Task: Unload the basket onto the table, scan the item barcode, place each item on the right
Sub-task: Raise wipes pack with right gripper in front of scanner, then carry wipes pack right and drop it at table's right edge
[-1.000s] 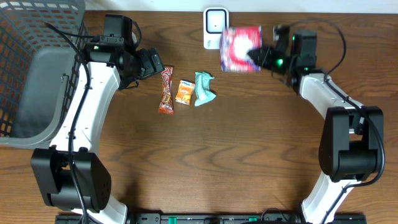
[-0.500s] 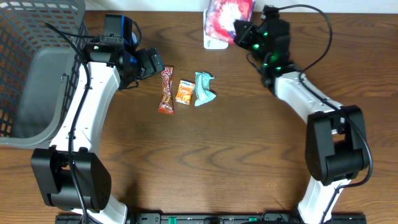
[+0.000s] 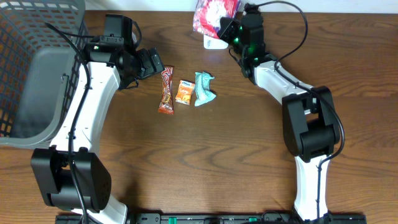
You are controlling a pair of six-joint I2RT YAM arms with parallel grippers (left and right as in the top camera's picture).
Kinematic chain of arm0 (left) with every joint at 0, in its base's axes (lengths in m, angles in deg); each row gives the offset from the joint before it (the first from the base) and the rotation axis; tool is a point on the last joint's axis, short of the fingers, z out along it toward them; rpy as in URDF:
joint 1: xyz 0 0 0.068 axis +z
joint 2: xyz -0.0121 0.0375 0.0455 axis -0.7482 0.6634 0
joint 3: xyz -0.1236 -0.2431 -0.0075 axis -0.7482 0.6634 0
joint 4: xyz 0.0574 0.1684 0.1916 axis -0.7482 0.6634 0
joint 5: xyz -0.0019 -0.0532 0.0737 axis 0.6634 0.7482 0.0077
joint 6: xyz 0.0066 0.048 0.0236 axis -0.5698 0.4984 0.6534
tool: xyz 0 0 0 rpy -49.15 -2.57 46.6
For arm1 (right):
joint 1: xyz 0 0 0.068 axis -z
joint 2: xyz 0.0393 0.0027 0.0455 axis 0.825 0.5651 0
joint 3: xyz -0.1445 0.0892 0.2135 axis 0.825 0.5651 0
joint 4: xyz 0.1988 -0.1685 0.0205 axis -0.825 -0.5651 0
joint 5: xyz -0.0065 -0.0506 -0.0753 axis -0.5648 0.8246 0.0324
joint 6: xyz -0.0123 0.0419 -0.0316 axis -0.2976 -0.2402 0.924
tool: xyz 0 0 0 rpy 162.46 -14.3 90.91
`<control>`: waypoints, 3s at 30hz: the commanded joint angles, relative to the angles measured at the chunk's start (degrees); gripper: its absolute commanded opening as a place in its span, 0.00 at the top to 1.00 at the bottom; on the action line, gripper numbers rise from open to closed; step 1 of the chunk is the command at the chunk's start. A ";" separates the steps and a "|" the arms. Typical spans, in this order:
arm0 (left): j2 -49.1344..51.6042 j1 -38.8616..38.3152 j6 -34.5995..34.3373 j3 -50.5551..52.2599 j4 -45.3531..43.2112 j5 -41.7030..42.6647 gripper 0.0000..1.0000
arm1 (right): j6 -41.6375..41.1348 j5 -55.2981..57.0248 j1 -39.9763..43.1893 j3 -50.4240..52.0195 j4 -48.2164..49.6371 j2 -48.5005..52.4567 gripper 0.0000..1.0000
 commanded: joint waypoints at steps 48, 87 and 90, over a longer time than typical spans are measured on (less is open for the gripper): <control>0.31 0.04 0.28 -0.59 0.04 0.04 0.02 | 39.67 27.02 40.74 -5.57 -59.69 -14.36 0.99; 0.31 0.04 0.31 -0.59 0.04 0.07 0.02 | 4.59 12.98 50.27 -1.20 -34.75 -8.96 0.23; 0.31 0.04 0.31 -0.59 0.04 0.07 0.02 | 11.21 2.40 50.75 -1.51 -32.87 -9.22 0.01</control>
